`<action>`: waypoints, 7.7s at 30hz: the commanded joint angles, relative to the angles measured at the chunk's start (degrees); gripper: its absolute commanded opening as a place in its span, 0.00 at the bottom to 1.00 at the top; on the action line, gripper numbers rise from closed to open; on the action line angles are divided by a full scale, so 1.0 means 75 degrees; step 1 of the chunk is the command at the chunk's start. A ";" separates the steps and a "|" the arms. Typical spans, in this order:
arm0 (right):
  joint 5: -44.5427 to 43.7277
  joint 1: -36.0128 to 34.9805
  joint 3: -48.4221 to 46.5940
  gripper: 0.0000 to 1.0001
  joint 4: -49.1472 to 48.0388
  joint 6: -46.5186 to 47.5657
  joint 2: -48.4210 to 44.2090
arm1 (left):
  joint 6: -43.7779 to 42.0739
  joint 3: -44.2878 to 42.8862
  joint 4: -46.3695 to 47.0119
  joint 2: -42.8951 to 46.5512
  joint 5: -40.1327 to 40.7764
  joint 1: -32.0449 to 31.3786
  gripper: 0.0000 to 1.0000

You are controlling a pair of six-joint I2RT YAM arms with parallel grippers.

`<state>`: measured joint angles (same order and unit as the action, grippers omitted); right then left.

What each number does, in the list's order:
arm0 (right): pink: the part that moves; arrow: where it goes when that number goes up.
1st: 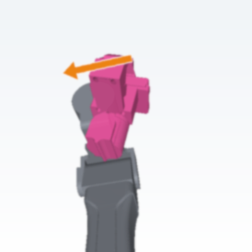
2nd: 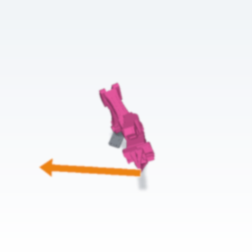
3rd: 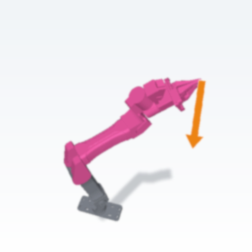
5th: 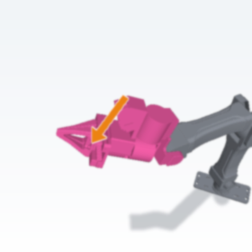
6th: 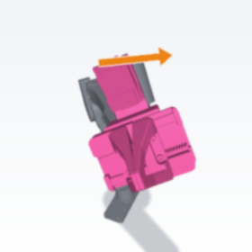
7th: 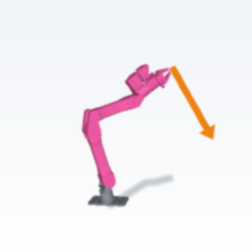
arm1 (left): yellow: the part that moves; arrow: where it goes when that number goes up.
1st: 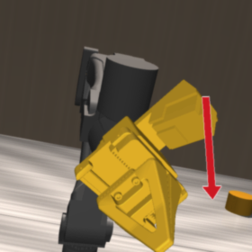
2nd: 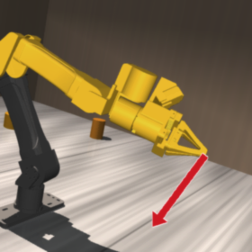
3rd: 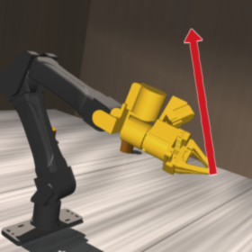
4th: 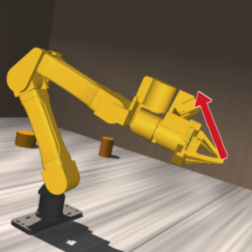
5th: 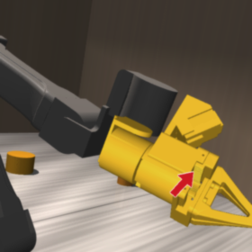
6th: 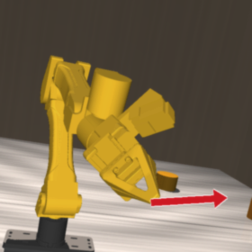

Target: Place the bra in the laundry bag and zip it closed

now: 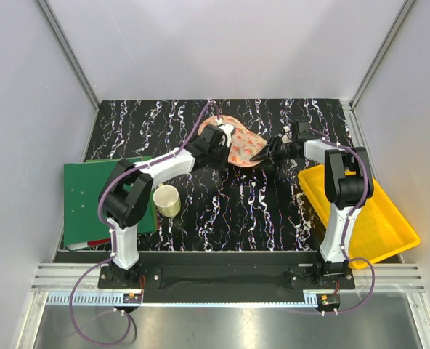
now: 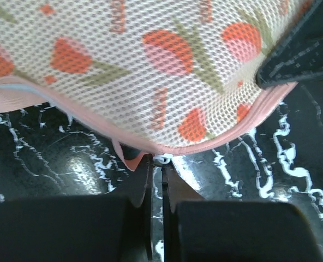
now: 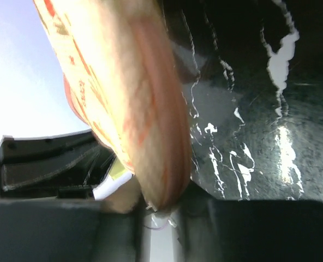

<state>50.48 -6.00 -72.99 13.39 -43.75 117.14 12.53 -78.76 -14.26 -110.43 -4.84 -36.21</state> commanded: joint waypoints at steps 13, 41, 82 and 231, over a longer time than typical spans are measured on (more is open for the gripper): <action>-0.2088 -0.0606 0.3051 0.95 -0.3365 -0.3317 -0.2763 | 0.2793 0.0201 0.2065 0.0017 -0.2295 0.0128 0.00; -0.1782 0.0214 -0.0483 0.02 -0.0002 0.0063 -0.0047 | 0.1691 0.1220 0.0530 0.1131 -0.0443 0.1512 0.00; -0.1013 -0.0103 0.0209 0.00 -0.2103 -0.1529 -0.0527 | 0.2477 0.2380 0.1409 0.1892 -0.0561 0.1124 0.00; -0.6270 -0.1109 -0.1097 0.99 0.3486 0.2399 -0.1870 | 0.0508 -0.0397 -0.1438 0.1725 0.2590 0.0095 0.58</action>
<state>25.39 -9.76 -78.54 21.71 -37.98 111.92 19.07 -78.43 -21.15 -105.65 6.74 -29.23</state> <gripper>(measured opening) 0.839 0.552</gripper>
